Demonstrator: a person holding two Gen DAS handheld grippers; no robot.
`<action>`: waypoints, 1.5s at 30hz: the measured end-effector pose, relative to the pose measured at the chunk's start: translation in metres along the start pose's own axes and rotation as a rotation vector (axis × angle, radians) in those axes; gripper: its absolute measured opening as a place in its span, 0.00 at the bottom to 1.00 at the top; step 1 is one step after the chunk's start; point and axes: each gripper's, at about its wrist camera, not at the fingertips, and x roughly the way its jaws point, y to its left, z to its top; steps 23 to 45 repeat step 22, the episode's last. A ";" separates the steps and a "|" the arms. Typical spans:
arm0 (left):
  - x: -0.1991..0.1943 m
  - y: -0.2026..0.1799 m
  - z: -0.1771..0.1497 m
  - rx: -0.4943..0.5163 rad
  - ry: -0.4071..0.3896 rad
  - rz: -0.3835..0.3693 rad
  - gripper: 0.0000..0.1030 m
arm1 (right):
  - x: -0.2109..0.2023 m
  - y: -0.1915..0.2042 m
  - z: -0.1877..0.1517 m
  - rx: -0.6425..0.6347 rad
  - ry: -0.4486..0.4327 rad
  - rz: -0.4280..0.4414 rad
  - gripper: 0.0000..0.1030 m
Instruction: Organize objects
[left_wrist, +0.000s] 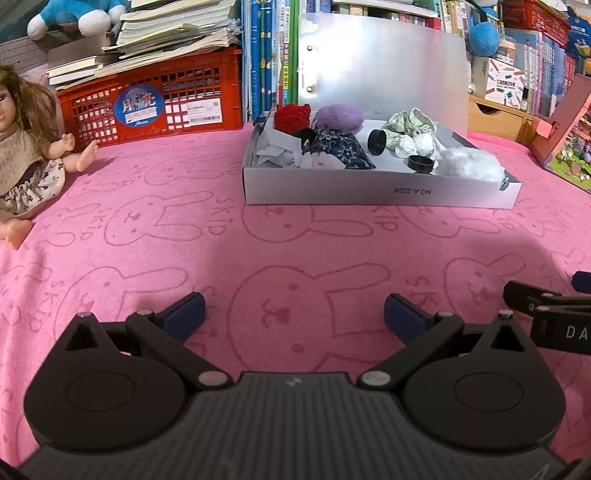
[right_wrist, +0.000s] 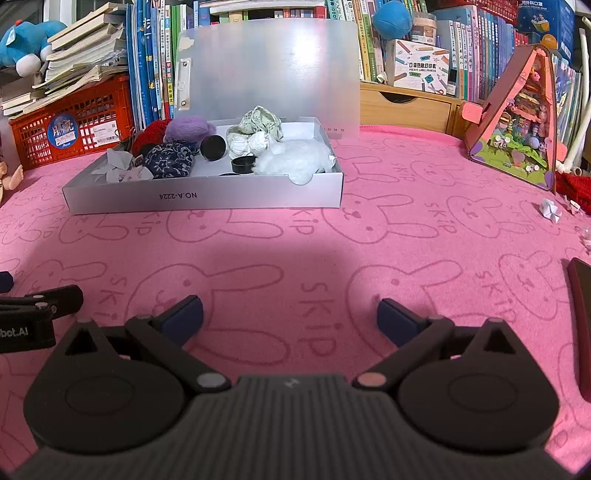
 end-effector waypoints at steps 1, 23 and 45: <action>0.000 0.000 0.000 -0.003 0.000 0.005 1.00 | 0.000 0.000 0.000 0.000 0.000 0.000 1.00; 0.000 -0.004 0.000 -0.020 0.002 0.029 1.00 | 0.000 0.000 0.000 0.001 0.000 0.000 1.00; 0.000 -0.004 0.000 -0.020 0.002 0.029 1.00 | 0.000 0.000 0.000 0.001 0.000 0.000 1.00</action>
